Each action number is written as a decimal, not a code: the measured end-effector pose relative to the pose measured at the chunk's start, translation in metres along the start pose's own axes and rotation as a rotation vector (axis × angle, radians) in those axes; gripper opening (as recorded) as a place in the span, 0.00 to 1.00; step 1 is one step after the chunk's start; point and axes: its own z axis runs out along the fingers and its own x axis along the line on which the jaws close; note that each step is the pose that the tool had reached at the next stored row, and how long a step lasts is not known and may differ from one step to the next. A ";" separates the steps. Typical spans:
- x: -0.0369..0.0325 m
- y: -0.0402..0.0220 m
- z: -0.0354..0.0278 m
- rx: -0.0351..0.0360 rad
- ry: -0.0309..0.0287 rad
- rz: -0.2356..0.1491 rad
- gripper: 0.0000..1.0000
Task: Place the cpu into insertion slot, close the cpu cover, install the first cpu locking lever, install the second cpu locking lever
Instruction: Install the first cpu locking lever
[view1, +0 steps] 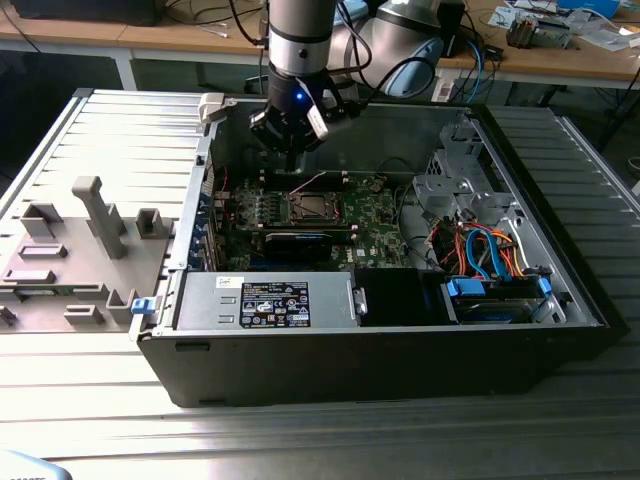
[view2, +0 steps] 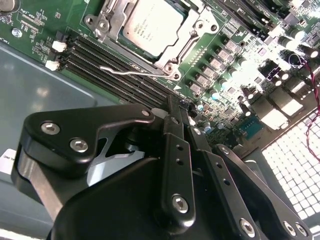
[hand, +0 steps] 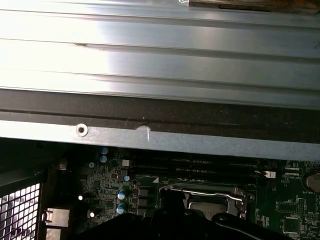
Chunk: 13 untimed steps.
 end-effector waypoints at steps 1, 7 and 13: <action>-0.0002 0.0000 0.0003 0.0000 -0.0001 0.000 0.11; -0.0011 -0.0002 0.0016 0.0000 0.0000 0.000 0.11; -0.0029 -0.0004 0.0031 0.0001 0.0000 0.000 0.11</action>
